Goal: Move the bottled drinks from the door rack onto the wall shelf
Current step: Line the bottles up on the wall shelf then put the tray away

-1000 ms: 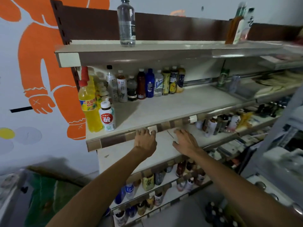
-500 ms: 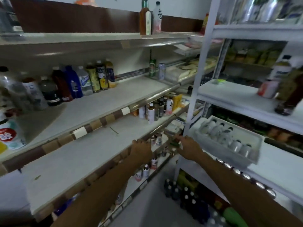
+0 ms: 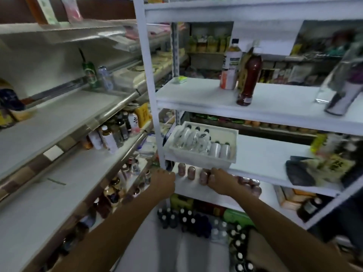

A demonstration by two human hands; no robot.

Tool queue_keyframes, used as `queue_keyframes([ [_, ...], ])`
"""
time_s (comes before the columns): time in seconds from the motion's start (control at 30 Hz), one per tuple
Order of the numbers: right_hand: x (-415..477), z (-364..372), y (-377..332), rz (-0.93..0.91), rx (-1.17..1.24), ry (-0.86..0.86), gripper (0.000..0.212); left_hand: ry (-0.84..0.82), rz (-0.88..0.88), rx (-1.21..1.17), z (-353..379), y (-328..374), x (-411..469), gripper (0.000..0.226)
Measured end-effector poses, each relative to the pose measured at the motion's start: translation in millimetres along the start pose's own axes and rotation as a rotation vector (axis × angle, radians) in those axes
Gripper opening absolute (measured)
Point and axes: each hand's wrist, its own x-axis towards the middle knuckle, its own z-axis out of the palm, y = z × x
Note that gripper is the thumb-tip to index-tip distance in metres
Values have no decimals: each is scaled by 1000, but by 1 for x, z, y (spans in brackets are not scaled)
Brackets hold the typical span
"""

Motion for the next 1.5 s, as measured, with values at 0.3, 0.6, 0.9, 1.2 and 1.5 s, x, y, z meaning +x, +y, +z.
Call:
queue_keyframes([
  [0.3, 41, -19, 37, 172, -21, 8, 49, 95, 109, 69, 2, 17, 88, 30],
  [0.6, 138, -39, 17, 175, -43, -67, 54, 54, 85, -120, 14, -26, 184, 41],
  [0.9, 215, -11, 16, 311, 263, 123, 46, 13, -17, -628, 29, -36, 239, 36],
  [1.2, 292, 3, 24, 488, 519, 132, 93, 124, -22, -892, 26, 3, 293, 33],
  [1.5, 329, 5, 46, 626, 781, 69, 54, -75, -144, -697, 18, 42, 336, 62],
])
